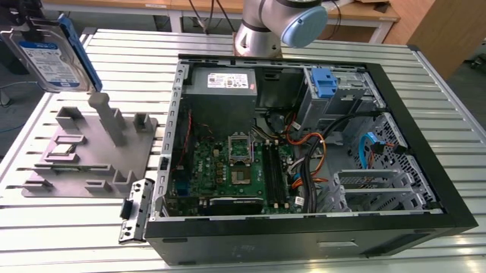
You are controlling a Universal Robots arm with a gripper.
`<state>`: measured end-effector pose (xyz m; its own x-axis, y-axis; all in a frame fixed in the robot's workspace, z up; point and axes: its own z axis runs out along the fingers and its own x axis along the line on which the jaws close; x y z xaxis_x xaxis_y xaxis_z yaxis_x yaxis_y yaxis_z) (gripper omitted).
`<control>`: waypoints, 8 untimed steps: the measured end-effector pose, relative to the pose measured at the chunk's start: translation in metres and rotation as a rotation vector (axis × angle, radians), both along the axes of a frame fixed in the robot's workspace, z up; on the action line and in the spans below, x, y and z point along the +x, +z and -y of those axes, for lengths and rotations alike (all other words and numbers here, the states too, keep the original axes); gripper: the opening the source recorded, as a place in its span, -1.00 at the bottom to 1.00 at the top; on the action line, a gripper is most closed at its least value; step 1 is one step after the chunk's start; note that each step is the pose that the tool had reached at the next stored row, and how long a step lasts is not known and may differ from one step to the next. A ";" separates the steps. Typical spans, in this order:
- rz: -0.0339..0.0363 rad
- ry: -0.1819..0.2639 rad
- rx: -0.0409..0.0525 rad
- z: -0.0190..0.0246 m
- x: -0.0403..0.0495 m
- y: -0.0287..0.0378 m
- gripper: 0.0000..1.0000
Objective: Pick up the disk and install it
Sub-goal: 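Pick up the disk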
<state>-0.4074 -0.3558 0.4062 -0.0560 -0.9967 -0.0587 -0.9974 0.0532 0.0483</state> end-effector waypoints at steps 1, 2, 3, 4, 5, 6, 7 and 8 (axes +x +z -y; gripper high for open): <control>0.0000 0.000 0.0000 0.0000 0.0000 0.0021 -0.30; 0.0001 0.000 0.0001 0.0000 0.0000 0.0044 -0.30; 0.0002 0.000 0.0001 0.0000 0.0000 0.0069 -0.30; 0.0000 0.000 0.0000 0.0000 0.0000 0.0095 -0.30; 0.0000 0.000 0.0000 0.0000 0.0000 0.0122 -0.30; 0.0000 0.000 0.0000 0.0000 0.0000 0.0151 -0.30; 0.0001 0.000 0.0001 0.0000 0.0000 0.0175 -0.30; 0.0002 0.000 0.0001 0.0000 0.0000 0.0202 -0.30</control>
